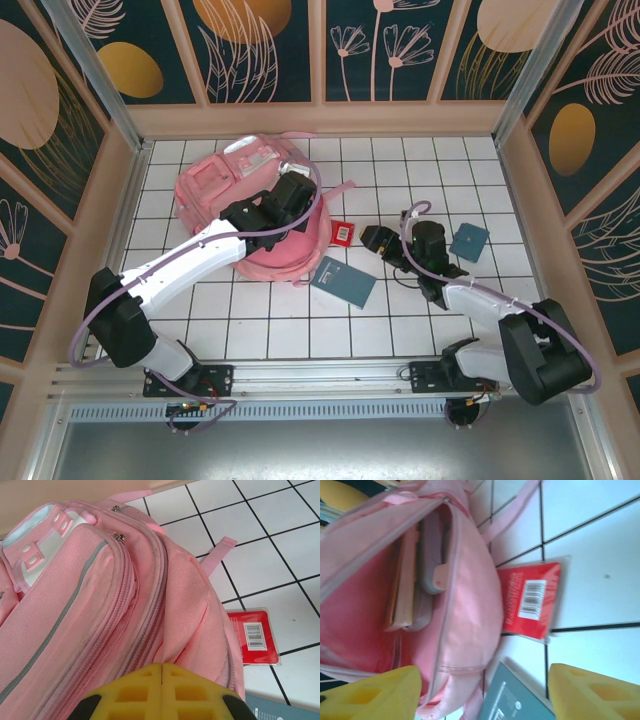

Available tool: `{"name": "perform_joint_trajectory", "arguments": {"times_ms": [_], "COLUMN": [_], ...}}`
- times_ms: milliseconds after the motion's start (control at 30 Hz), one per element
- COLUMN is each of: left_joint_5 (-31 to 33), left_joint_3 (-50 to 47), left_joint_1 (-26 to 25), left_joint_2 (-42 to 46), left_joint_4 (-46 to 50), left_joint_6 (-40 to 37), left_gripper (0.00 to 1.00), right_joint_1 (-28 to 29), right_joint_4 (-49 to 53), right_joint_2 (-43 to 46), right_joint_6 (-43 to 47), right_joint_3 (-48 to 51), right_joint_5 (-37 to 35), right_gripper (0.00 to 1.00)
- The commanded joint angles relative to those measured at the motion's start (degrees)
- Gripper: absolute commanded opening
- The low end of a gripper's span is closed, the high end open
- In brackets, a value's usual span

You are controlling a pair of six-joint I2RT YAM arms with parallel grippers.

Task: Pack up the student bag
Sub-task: Pick up the personal item from the center of the table.

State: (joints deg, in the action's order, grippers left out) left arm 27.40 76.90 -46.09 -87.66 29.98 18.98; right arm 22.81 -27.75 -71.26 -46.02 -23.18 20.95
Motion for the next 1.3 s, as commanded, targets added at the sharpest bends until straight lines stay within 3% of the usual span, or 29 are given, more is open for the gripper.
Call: {"name": "perform_joint_trajectory", "arguments": {"times_ms": [0, 133, 400, 1033, 1133, 1267], "left_joint_5": [0.3, 0.2, 0.4, -0.5, -0.4, -0.1], "left_joint_3": [0.0, 0.0, -0.1, -0.1, -0.1, -0.2], "left_joint_1": [-0.2, -0.3, -0.2, -0.3, -0.3, -0.2], "left_joint_2": [1.3, 1.4, 1.7, 1.7, 1.7, 1.9], "left_joint_4": [-2.6, -2.5, -2.3, -2.7, -2.6, -2.8], "left_joint_6": [1.1, 1.0, 0.7, 0.7, 0.5, 0.3], "left_gripper": [0.0, 0.0, 0.0, 0.0, 0.0, 0.0], "right_joint_1": [-1.3, -1.5, -1.2, 2.3, 2.8, 4.6], "right_joint_4": [-4.6, -10.5, -15.7, -21.0, -18.9, -7.2], "right_joint_2": [-4.6, -12.6, -24.8, -39.9, -39.3, -34.8], "right_joint_6": [-0.8, -4.1, -9.5, -15.8, -16.4, -14.0], "right_joint_3": [1.1, -0.6, -4.8, -15.9, -16.3, -16.8], "right_joint_5": [3.9, 6.1, 8.2, 8.7, 7.9, 0.3], "right_gripper": [0.6, 0.52, 0.49, 0.36, 0.37, 0.44]}}
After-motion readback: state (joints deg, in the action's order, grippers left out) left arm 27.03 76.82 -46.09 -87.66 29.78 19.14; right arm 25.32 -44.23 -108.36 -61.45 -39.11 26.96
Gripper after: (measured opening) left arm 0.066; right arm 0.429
